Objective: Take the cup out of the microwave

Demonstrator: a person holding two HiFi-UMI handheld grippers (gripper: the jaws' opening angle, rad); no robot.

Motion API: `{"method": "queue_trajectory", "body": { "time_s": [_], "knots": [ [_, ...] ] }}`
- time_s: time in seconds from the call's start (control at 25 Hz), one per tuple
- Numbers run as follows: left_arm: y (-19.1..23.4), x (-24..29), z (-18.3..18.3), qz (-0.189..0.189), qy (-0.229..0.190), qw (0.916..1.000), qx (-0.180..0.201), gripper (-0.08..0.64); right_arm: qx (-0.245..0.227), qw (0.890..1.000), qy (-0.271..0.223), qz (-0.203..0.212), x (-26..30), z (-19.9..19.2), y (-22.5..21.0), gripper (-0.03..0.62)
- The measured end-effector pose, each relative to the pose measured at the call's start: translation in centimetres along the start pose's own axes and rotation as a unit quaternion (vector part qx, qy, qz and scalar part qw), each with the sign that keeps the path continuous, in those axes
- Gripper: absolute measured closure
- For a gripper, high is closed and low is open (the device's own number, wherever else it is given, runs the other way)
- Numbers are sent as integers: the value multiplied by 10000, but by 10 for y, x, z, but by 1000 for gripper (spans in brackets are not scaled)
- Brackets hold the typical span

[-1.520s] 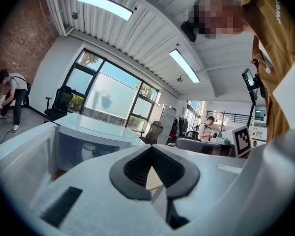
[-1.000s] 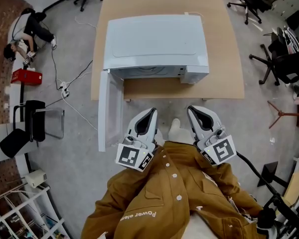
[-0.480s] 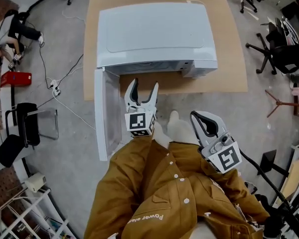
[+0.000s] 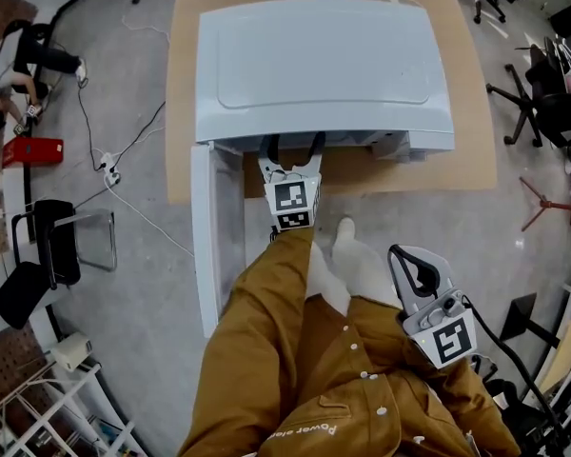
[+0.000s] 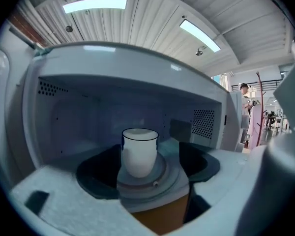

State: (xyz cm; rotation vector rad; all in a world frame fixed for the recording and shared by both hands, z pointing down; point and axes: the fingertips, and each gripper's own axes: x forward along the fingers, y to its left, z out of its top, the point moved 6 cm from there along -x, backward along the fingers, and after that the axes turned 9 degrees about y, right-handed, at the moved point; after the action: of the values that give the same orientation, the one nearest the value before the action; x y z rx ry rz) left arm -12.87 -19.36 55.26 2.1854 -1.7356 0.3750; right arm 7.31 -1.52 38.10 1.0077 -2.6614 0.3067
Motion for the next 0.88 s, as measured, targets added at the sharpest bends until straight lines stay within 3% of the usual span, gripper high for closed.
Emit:
{"method": "queue_trajectory", "body": {
  "time_s": [0.88],
  "knots": [
    [23,59,7,334,-85,9993,132,192,-51,9998,92,186,101,-40,-7,588]
  ]
}}
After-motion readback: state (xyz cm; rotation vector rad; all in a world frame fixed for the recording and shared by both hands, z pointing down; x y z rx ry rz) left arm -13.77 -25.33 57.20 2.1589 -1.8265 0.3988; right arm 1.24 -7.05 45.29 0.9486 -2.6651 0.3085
